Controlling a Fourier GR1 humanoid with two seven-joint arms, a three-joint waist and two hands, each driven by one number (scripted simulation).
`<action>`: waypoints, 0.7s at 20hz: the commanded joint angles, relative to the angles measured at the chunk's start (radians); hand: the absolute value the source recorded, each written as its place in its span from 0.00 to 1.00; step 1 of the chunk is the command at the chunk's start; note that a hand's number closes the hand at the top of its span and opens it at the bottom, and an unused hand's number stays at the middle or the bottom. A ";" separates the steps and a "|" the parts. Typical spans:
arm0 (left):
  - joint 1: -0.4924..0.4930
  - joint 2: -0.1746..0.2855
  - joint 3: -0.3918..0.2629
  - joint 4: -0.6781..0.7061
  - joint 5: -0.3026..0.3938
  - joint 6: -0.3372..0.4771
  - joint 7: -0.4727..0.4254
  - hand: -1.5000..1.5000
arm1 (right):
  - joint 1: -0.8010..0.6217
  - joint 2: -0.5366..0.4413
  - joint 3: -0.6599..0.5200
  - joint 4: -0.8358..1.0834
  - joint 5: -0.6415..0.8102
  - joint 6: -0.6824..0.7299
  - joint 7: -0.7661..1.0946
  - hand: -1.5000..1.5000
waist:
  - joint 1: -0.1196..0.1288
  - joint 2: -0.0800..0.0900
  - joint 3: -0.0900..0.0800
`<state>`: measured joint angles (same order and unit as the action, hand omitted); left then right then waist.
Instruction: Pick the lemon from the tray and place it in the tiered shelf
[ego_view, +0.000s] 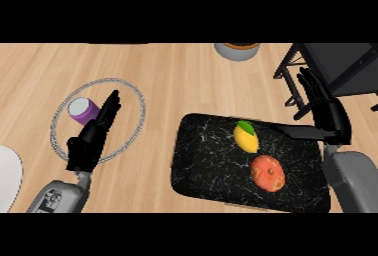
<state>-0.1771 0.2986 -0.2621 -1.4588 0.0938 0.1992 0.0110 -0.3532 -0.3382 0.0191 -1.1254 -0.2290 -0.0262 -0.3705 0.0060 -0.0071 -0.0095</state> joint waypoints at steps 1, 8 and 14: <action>-0.003 -0.043 -0.033 0.011 -0.042 0.029 -0.001 0.50 | 0.010 -0.159 0.011 0.020 0.014 0.169 0.063 0.00 | -0.010 0.007 0.009; -0.038 -0.022 0.033 0.077 0.002 -0.042 -0.030 0.50 | -0.142 -0.211 0.110 -0.136 0.112 0.153 0.375 0.00 | -0.010 0.006 0.008; -0.019 -0.015 0.041 0.050 0.006 -0.047 -0.030 0.50 | -0.178 -0.332 0.245 -0.295 0.185 0.304 0.616 0.00 | -0.010 0.001 0.006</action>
<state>-0.1912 0.2782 -0.2370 -1.4199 0.0841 0.1757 -0.0050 -0.4714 -0.5980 0.1993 -1.3424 -0.0869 0.1926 0.1097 -0.0051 -0.0020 0.0035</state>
